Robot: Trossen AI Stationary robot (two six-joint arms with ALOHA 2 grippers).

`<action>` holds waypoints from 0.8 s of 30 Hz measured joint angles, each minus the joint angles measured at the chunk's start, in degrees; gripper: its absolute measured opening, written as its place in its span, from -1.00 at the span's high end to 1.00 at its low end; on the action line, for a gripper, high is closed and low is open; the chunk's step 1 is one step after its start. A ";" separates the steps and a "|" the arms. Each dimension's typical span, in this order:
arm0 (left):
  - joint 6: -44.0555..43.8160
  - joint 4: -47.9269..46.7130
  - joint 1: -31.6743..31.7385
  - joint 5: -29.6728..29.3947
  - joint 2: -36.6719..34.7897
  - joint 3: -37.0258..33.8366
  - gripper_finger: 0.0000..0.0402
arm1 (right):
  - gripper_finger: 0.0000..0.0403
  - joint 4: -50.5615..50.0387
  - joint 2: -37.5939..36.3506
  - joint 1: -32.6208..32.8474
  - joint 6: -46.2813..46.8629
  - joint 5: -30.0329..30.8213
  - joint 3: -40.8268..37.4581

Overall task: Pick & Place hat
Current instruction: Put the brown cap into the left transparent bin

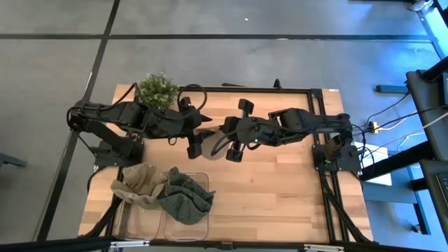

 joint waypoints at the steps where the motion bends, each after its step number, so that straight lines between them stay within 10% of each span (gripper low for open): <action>1: 0.01 -0.01 0.17 0.01 0.00 0.00 -0.06 | 1.00 -0.12 0.00 0.00 0.00 0.00 0.22; 11: 0.04 -0.07 0.20 3.44 0.01 0.00 -0.01 | 1.00 0.96 0.00 0.02 -0.02 -0.13 0.19; 24: 0.04 -0.05 0.59 3.87 0.01 0.00 0.53 | 1.00 3.35 0.00 0.00 -1.44 -1.33 0.16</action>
